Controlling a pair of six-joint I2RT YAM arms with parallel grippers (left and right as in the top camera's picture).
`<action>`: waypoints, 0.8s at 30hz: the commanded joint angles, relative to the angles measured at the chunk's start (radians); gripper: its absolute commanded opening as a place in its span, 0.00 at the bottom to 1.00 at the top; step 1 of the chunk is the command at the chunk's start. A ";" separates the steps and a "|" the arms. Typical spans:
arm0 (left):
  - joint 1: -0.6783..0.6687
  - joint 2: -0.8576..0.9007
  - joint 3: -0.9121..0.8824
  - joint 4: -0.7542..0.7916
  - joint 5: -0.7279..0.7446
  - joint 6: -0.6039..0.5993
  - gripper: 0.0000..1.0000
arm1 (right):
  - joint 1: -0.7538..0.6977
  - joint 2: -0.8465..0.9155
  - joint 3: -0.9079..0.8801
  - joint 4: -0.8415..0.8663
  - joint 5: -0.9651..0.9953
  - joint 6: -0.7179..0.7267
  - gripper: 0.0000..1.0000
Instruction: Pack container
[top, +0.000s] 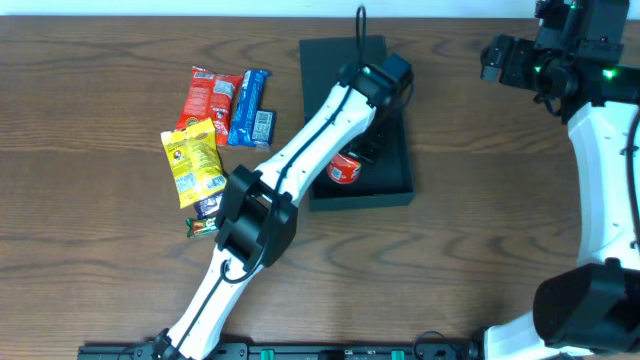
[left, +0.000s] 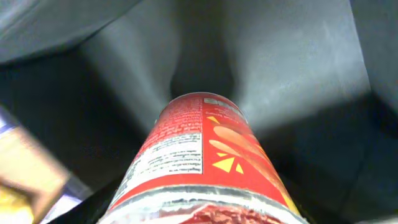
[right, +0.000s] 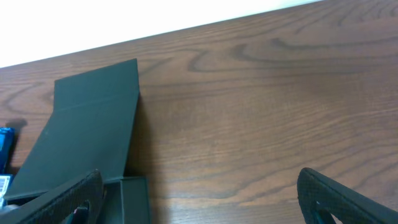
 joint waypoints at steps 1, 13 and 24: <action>0.040 -0.021 0.076 -0.087 -0.021 0.019 0.64 | -0.006 -0.018 0.006 -0.002 -0.005 -0.007 0.99; 0.160 -0.021 0.116 -0.225 0.166 0.079 0.61 | -0.005 -0.018 0.006 -0.002 -0.034 -0.007 0.99; 0.161 -0.032 0.197 -0.248 0.215 0.082 0.58 | -0.005 -0.018 0.006 -0.001 -0.034 -0.007 0.99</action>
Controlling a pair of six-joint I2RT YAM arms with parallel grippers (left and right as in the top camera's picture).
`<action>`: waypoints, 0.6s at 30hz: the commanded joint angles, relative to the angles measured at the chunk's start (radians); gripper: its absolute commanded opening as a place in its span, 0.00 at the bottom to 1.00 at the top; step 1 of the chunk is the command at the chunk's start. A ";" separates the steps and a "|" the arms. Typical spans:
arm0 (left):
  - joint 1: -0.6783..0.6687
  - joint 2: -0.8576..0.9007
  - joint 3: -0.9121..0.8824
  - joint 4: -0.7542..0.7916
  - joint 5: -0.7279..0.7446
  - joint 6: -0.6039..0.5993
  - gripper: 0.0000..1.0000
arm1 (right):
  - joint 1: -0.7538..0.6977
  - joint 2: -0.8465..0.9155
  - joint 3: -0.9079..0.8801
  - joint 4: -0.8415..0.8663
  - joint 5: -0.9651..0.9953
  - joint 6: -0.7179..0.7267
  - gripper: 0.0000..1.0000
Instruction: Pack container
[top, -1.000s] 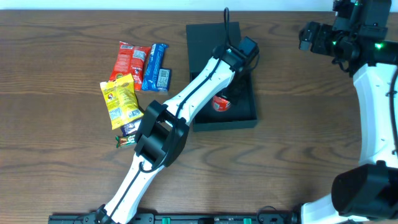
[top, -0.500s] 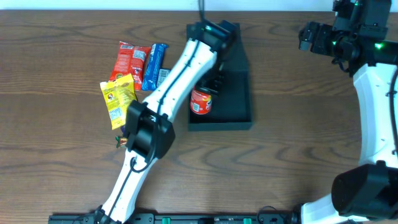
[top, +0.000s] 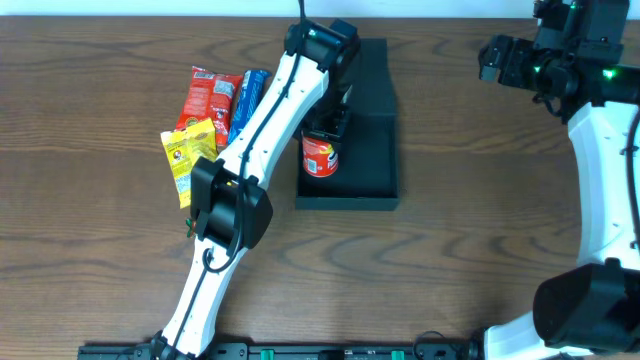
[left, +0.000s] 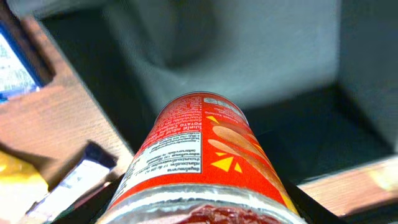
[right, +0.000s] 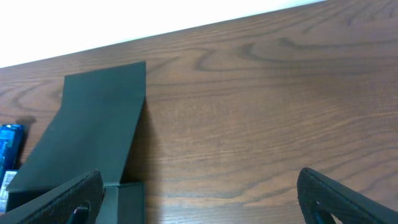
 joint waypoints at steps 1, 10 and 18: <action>-0.003 -0.039 0.082 -0.078 0.030 0.008 0.58 | -0.005 -0.018 0.006 -0.001 -0.007 -0.007 0.99; -0.003 -0.124 0.093 -0.078 -0.023 0.003 0.60 | -0.005 -0.018 0.006 0.004 -0.008 -0.007 0.99; -0.002 -0.126 0.012 -0.078 -0.023 0.014 0.58 | -0.006 -0.018 0.006 -0.004 -0.008 -0.009 0.99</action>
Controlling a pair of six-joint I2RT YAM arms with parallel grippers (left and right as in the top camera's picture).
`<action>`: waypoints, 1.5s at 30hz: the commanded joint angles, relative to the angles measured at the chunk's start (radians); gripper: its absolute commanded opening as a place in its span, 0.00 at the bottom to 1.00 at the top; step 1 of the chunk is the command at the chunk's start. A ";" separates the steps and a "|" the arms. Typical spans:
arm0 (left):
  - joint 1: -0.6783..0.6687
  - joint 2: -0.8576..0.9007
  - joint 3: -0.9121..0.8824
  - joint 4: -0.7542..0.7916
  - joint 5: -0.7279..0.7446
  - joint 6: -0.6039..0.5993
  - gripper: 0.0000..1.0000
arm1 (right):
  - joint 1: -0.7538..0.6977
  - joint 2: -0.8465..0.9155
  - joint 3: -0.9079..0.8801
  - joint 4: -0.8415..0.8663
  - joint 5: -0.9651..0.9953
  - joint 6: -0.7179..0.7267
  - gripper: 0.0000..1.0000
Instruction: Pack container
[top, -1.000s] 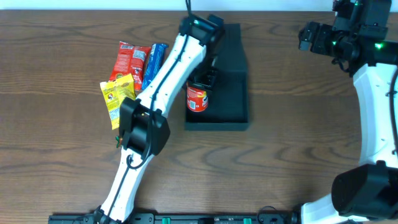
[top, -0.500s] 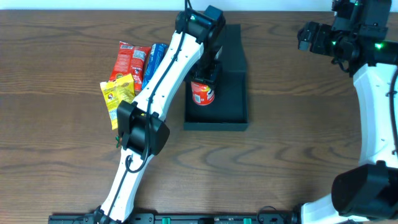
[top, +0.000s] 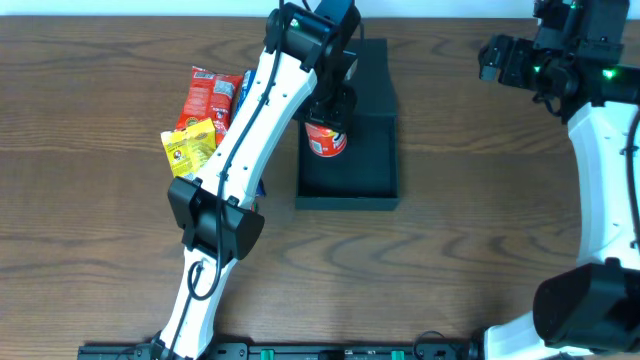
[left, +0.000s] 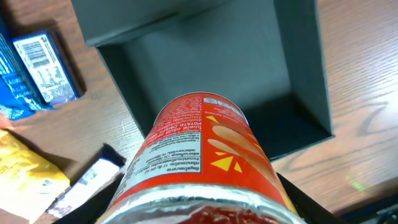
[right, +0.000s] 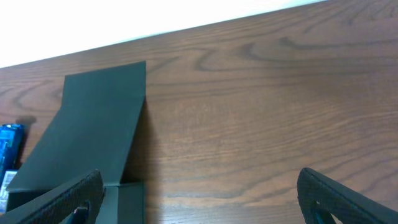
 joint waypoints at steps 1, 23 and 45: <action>-0.003 -0.024 -0.066 -0.079 -0.011 0.018 0.57 | -0.005 -0.018 0.006 -0.005 -0.007 -0.011 0.99; -0.036 -0.422 -0.542 -0.075 -0.155 0.029 0.57 | -0.005 -0.018 0.006 -0.024 -0.007 -0.011 0.99; -0.092 -0.304 -0.608 -0.041 -0.167 0.056 0.58 | 0.038 -0.018 0.006 -0.162 -0.010 -0.007 0.99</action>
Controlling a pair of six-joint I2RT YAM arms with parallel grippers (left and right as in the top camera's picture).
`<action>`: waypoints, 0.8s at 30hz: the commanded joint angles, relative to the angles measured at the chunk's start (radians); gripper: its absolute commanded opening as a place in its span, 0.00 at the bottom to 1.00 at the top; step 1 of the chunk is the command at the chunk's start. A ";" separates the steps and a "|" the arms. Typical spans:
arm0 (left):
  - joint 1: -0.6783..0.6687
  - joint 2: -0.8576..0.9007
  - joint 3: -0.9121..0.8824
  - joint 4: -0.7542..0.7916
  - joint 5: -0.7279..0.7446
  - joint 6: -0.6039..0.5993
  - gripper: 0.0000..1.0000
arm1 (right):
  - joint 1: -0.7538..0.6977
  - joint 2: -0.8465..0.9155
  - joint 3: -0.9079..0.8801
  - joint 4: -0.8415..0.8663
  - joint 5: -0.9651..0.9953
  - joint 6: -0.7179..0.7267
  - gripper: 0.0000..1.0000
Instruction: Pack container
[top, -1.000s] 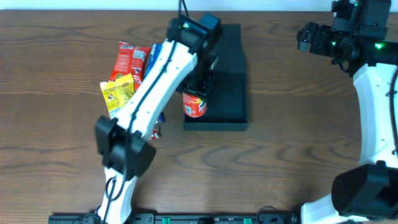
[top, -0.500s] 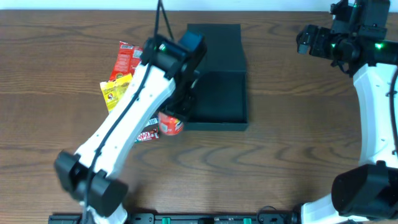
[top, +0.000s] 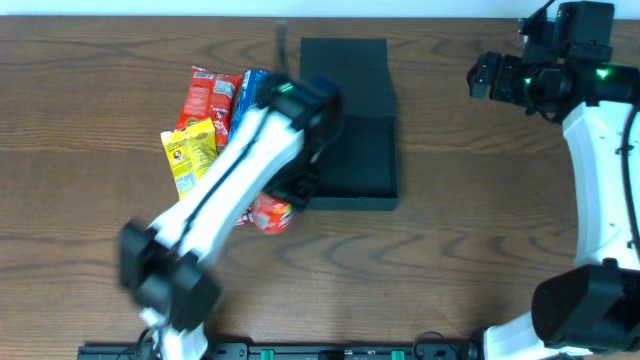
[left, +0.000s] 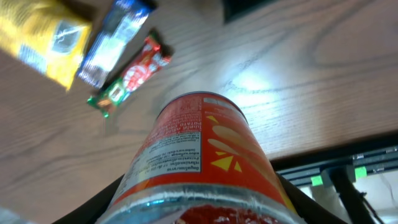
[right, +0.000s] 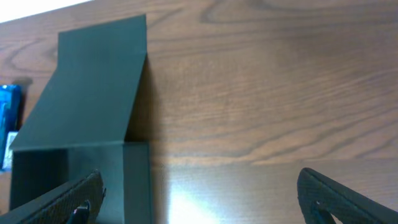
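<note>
A red chip can (left: 202, 152) with a foil rim fills the left wrist view, and my left gripper (left: 202, 214) is shut on it. In the overhead view the can (top: 271, 214) hangs over the bare table, just off the front left corner of the black box (top: 346, 150). The box's lid (top: 344, 58) lies open at the back, and I see nothing inside the box. My right gripper (right: 208, 196) is open and empty, high at the back right of the box (right: 68, 177); its fingers (right: 78, 199) frame the bare wood.
Snacks lie left of the box: a red packet (top: 208, 96), a blue bar (top: 251, 105) and a yellow packet (top: 191, 158). Below the can are a silver-wrapped bar (left: 115, 40) and a red-green candy (left: 129, 78). The table's front edge and rail (left: 348, 171) are close by.
My left gripper, still shut on the can, has gone from over the box to over the table by the box's front left corner. The right gripper has shifted slightly toward the box.
The can was first low inside the box, which lay skewed. Then the box stood straight and further left, with the can at its left side. Then the can was held higher over the box. Now it is outside the box, over the table.
</note>
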 joint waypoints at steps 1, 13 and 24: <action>-0.009 0.122 0.175 -0.045 0.003 0.025 0.58 | 0.014 -0.018 0.006 -0.013 -0.005 -0.008 0.99; 0.001 0.343 0.491 -0.080 0.092 0.025 0.59 | 0.014 -0.018 0.006 -0.023 -0.005 -0.026 0.99; 0.000 0.365 0.490 -0.080 0.120 0.051 0.59 | 0.015 -0.017 0.006 -0.039 -0.006 -0.026 0.99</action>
